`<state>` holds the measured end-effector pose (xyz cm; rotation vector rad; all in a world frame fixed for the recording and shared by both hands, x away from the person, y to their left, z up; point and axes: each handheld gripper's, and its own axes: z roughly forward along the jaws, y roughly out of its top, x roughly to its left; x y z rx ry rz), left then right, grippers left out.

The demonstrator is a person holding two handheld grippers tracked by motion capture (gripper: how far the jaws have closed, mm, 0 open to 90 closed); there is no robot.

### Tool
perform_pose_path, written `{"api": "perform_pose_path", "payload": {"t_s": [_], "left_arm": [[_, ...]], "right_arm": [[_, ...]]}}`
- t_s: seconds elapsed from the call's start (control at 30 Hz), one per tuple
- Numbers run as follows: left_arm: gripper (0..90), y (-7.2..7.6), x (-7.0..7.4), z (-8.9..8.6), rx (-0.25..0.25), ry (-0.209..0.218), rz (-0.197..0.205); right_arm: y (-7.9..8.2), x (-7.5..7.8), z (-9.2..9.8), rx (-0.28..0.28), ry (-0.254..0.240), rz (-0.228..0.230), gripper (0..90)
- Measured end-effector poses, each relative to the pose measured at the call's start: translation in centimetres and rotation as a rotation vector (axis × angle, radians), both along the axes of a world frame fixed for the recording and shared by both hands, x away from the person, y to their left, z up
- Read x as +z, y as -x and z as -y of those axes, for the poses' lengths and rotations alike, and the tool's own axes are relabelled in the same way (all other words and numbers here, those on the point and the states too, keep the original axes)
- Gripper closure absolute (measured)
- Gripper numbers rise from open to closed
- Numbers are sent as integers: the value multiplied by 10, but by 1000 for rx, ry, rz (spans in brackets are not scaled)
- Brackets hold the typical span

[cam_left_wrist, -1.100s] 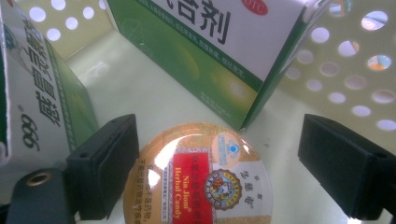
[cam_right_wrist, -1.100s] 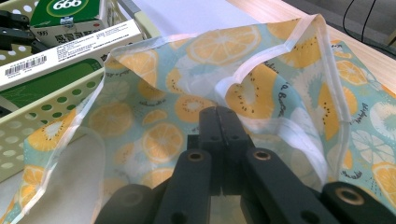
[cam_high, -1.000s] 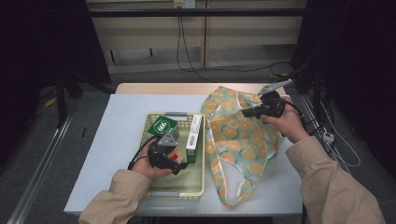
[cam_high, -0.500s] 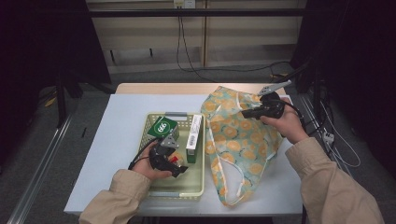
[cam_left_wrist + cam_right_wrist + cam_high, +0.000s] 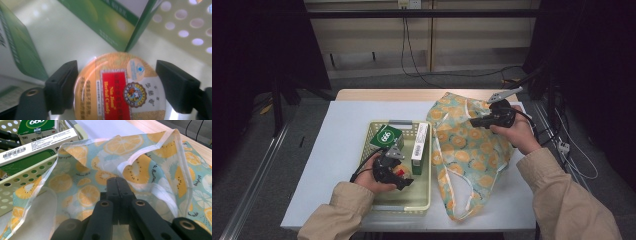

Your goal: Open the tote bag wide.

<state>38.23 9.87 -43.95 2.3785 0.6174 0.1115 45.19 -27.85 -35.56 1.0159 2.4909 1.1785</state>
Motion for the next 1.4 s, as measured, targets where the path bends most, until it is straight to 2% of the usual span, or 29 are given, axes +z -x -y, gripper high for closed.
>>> {"api": "perform_pose_path", "payload": {"t_s": [0.03, 0.07, 0.1, 0.17, 0.2, 0.27, 0.3, 0.33, 0.37, 0.4, 0.43, 0.47, 0.53, 0.6, 0.73, 0.83, 0.87, 1.0, 1.03, 1.1, 1.17, 1.3, 1.33, 1.4], "left_arm": [[119, 1, 1, 1, 26, 9, 6], [104, 2, 3, 0, 27, -19, 22], [103, 3, 3, 1, 28, 11, 10], [99, 3, 5, -2, -11, -29, 11], [97, 4, 4, -2, 3, -17, 0], [91, 5, 5, -2, -7, -27, -3], [91, 6, 4, 0, 9, -18, -10], [91, 5, 4, 0, -9, -51, -10], [92, 7, 2, 1, 3, -36, -37], [95, 6, 2, 1, -22, -67, -41], [94, 7, 0, 2, -7, -72, -51], [102, 6, -1, 2, -17, -102, -54], [123, 7, 0, 2, -12, -108, -46], [195, 6, 1, 1, 8, -92, -50], [205, 4, 2, 0, 71, -89, -55], [206, 2, 7, -4, 102, -26, -58], [206, 2, 10, -5, 114, -15, -47], [206, 2, 23, -4, 119, 24, -36], [206, 3, 27, -3, 126, 19, -27], [206, 2, 34, -2, 114, 38, -36], [206, 3, 41, -2, 128, 37, -26], [207, 3, 51, -4, 130, 74, -36], [207, 4, 54, -5, 148, 72, -28], [206, 2, 59, -6, 148, 105, -35]], "right_arm": [[0, 0, -1, 1, 0, 0, 900], [0, 0, -1, 1, 1, 1, 900], [0, 0, -1, 2, 2, 1, 900], [1, 0, -1, 2, 2, 1, 900], [1, 0, -1, 3, 0, 1, 900], [1, 0, -1, 2, -2, 2, 900], [1, 0, -1, 1, 0, 2, 900], [1, 1, -1, 2, 2, 3, 900], [1, 1, -1, 3, 1, 3, 900], [1, 1, -1, 3, 2, 4, 900], [1, 1, 0, 3, 2, 4, 900], [2, 1, 0, 2, 1, 5, 900], [2, 1, 0, 1, 0, 5, 900], [2, 1, 0, 4, 3, 5, 900], [3, -1, 2, 0, -6, 2, 900], [3, -1, 3, -3, -5, 2, 900], [3, -1, 3, -4, -7, 3, 900], [2, -1, 3, -7, -12, 4, 900], [2, -1, 3, -8, -12, 6, 900], [1, -1, 2, -9, -14, 5, 900], [1, -1, 2, -9, -13, 2, 900], [0, -2, 2, -13, -15, 1, 900], [-1, -2, 2, -15, -16, 2, 900], [-1, -2, 2, -20, -21, 5, 900]]}}
